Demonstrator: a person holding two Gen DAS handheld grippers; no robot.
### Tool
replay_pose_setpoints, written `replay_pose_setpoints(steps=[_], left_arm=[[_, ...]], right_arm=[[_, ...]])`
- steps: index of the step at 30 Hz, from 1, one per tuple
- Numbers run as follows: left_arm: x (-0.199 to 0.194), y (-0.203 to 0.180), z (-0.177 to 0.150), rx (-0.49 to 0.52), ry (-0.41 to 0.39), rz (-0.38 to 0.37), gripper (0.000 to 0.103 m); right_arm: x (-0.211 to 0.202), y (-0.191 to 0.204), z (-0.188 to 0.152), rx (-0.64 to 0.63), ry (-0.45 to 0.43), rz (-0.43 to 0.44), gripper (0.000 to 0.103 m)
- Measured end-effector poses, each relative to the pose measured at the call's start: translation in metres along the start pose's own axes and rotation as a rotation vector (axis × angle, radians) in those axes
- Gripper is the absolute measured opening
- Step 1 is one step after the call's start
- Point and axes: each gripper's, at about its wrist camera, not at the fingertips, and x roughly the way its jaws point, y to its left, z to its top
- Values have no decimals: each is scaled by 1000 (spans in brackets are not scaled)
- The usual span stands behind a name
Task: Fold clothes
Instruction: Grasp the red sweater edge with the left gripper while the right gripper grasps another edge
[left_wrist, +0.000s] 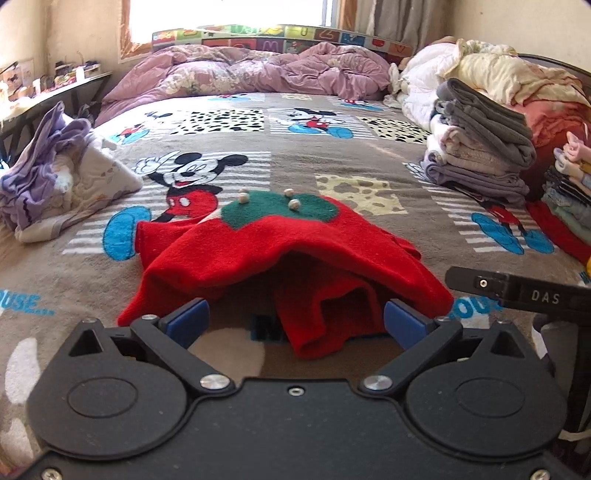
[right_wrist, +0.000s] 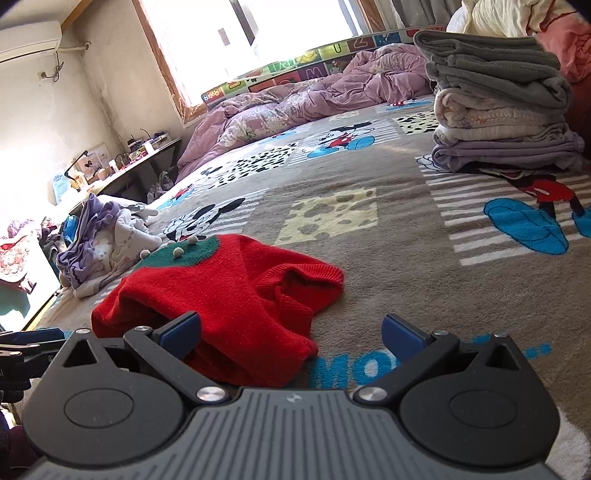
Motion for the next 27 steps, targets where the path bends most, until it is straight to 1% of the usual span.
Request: replay_pose_setpoints(steps=[3, 5, 7, 8, 12, 14, 15, 18, 20, 21, 22, 23, 24, 25, 27], left_arm=[[9, -33, -1, 218, -54, -17, 96], [14, -47, -1, 309, -69, -42, 95], [20, -60, -1, 391, -76, -83, 89], [23, -67, -1, 433, -77, -102, 88], [37, -83, -6, 605, -67, -109, 81], [45, -93, -9, 699, -59, -112, 74], [49, -96, -11, 742, -57, -105, 68], [59, -105, -19, 870, -50, -77, 53], [65, -109, -24, 947, -50, -49, 45], [68, -109, -26, 970, -54, -35, 38], [68, -109, -26, 969, -57, -26, 28], [68, -109, -25, 966, -61, -18, 23], [68, -108, -25, 962, -64, -10, 16], [62, -106, -24, 941, -77, -8, 12], [49, -93, -20, 866, -99, 6, 8]], right_arm=[[5, -23, 2, 50, 16, 14, 103], [7, -39, 0, 106, 27, 42, 103], [10, -52, 1, 162, 42, 75, 103], [12, -58, 1, 188, 50, 93, 103], [16, -70, 4, 261, 62, 150, 103], [18, -76, 4, 306, 66, 187, 103], [19, -80, 5, 326, 66, 200, 103], [20, -91, 5, 377, 58, 215, 103], [20, -98, 5, 411, 52, 225, 103], [20, -102, 5, 428, 49, 231, 103], [20, -105, 5, 445, 46, 236, 103], [20, -108, 5, 457, 43, 239, 103], [21, -109, 5, 462, 39, 241, 103], [21, -110, 4, 468, 35, 242, 103], [20, -109, 4, 451, 22, 233, 103]])
